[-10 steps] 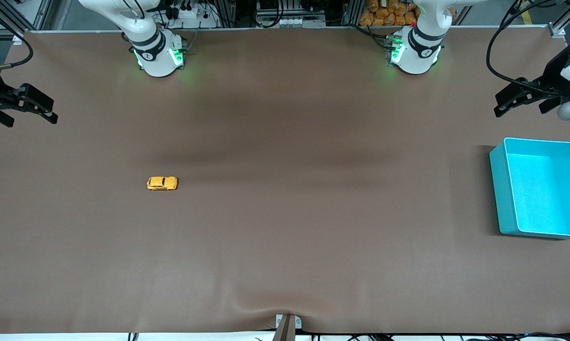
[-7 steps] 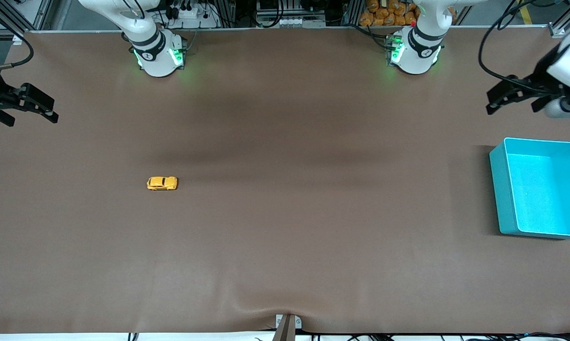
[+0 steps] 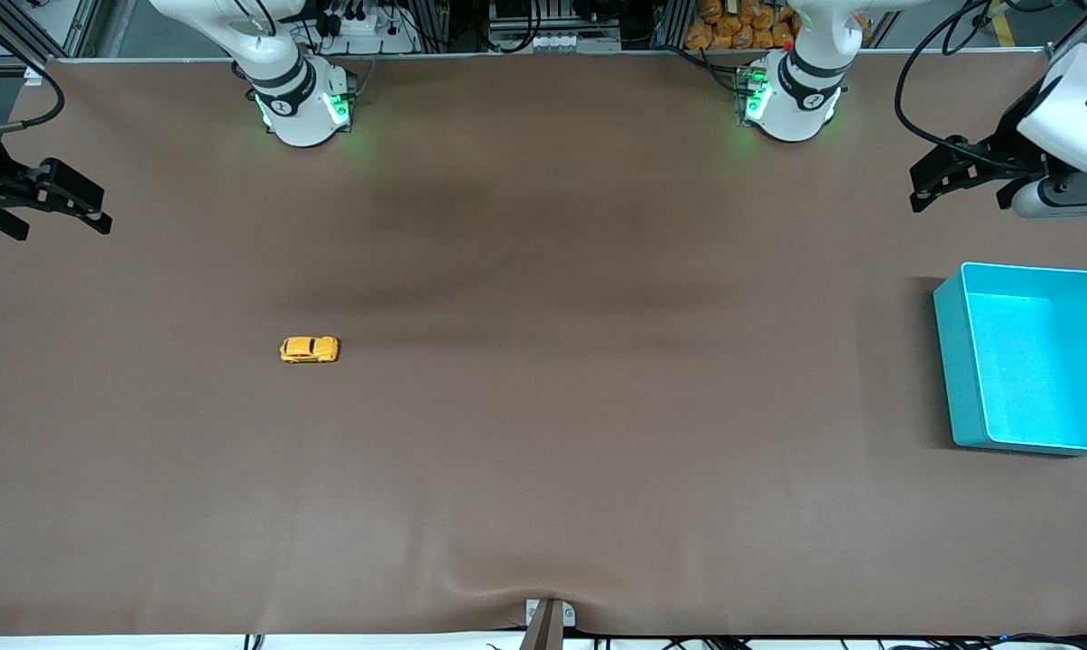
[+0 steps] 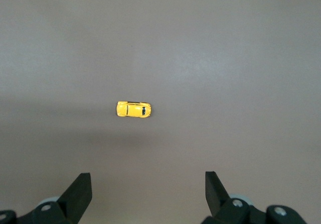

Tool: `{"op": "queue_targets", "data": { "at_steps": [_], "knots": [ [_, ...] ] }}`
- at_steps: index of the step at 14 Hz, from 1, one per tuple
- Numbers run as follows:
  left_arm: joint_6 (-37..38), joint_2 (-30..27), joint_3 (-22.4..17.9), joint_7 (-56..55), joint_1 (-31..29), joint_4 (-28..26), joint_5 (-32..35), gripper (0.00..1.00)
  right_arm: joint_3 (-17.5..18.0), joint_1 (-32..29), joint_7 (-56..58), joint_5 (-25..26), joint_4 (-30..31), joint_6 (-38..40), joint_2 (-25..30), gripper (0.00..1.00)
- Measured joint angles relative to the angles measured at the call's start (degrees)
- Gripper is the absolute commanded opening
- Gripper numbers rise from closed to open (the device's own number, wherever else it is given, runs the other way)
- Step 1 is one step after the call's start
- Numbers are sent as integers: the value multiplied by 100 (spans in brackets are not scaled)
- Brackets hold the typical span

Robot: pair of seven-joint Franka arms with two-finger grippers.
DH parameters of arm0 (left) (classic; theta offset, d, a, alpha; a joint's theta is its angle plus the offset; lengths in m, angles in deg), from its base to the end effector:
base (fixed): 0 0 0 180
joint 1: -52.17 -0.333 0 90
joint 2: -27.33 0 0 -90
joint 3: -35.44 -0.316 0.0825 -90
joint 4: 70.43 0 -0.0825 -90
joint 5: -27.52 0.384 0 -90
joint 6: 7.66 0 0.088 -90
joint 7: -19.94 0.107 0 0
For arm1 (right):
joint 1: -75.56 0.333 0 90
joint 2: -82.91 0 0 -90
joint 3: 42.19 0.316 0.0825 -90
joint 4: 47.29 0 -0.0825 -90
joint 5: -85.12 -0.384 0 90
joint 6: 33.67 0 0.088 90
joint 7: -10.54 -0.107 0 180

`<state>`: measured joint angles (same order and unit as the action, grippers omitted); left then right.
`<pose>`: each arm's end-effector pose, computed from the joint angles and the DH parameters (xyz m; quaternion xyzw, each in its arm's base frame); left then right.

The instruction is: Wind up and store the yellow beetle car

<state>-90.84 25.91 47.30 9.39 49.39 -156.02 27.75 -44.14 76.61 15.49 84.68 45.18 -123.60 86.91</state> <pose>0.5277 -0.0855 0.6632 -0.9999 -0.0131 0.0080 0.0060 0.5326 -0.0082 0.6420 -0.9993 -0.0354 -0.0130 0.0044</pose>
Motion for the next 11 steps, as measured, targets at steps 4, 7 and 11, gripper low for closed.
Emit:
{"op": "queue_targets", "data": {
  "at_steps": [4, 7, 11],
  "knots": [
    [0, 0, 0, 0, -2, 0, 0, 100, 5, 0, 0, 0, 2, 0, -15, 100],
    [1, 0, -5, 0, -3, 0, 0, 100, 5, 0, 0, 0, 14, -3, -31, 100],
    [13, 0, -6, 0, -4, 0, 0, 100, 5, 0, 0, 0, 30, -10, -55, 100]
  ]
}}
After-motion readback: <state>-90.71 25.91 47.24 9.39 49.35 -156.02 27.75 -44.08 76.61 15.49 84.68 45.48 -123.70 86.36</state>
